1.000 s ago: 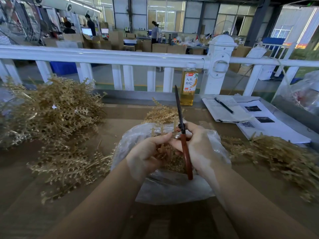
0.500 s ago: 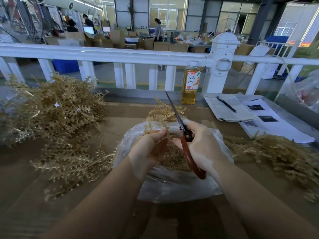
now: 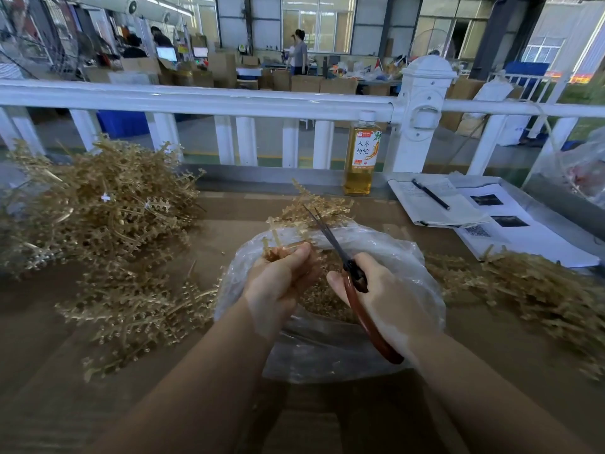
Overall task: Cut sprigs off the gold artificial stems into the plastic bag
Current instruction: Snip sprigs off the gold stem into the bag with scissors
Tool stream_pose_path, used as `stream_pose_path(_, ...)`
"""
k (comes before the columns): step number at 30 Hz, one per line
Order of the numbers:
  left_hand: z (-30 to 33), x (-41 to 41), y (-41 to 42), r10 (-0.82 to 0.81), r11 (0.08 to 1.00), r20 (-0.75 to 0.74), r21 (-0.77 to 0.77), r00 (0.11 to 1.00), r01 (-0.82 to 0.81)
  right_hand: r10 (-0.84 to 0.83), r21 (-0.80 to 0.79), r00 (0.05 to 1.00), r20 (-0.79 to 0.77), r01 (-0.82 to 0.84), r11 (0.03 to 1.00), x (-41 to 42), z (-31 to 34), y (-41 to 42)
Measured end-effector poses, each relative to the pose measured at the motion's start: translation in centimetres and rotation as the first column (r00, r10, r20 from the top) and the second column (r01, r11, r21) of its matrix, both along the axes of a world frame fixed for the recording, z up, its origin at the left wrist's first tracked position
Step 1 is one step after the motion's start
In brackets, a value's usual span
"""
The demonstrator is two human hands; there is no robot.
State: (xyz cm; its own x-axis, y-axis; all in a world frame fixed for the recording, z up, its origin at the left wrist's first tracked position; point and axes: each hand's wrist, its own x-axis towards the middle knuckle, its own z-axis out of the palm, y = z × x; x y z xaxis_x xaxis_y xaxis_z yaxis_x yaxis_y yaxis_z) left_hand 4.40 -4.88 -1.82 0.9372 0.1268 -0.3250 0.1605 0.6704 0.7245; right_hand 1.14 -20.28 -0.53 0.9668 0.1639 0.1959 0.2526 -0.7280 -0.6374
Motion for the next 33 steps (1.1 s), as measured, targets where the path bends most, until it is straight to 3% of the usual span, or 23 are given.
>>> stream_pose_path(4, -0.06, 0.05, -0.34, 0.026, 0.999, 0.005, -0.031, 1.000, -0.026, 0.065, -0.019, 0.998, -0.027, -0.065, 0.998, -0.17, -0.31, 0.23)
stream_pose_path(10, 0.12, -0.23, -0.14, -0.092, 0.995, 0.061, -0.036, 0.994, 0.095, 0.053, -0.080, 0.998, -0.019, -0.054, 0.995, -0.05, -0.44, 0.54)
stream_pose_path(18, -0.08, -0.19, 0.01, -0.046, 0.995, -0.089, 0.084, 0.995, 0.053, 0.048, -0.082, 0.998, -0.038, -0.051, 0.995, 0.12, -0.61, 0.66)
stream_pose_path(22, 0.16, -0.59, 0.15, -0.097, 0.995, -0.039, 0.003, 0.995, 0.097, 0.042, -0.059, 0.999, -0.028, -0.043, 0.997, 0.34, -0.52, 0.65)
stream_pose_path(33, 0.29, 0.03, -0.29, 0.076, 0.992, -0.073, -0.097, 0.994, -0.083, 0.090, -0.079, 0.996, -0.022, -0.092, 0.993, -0.06, -0.59, 0.32)
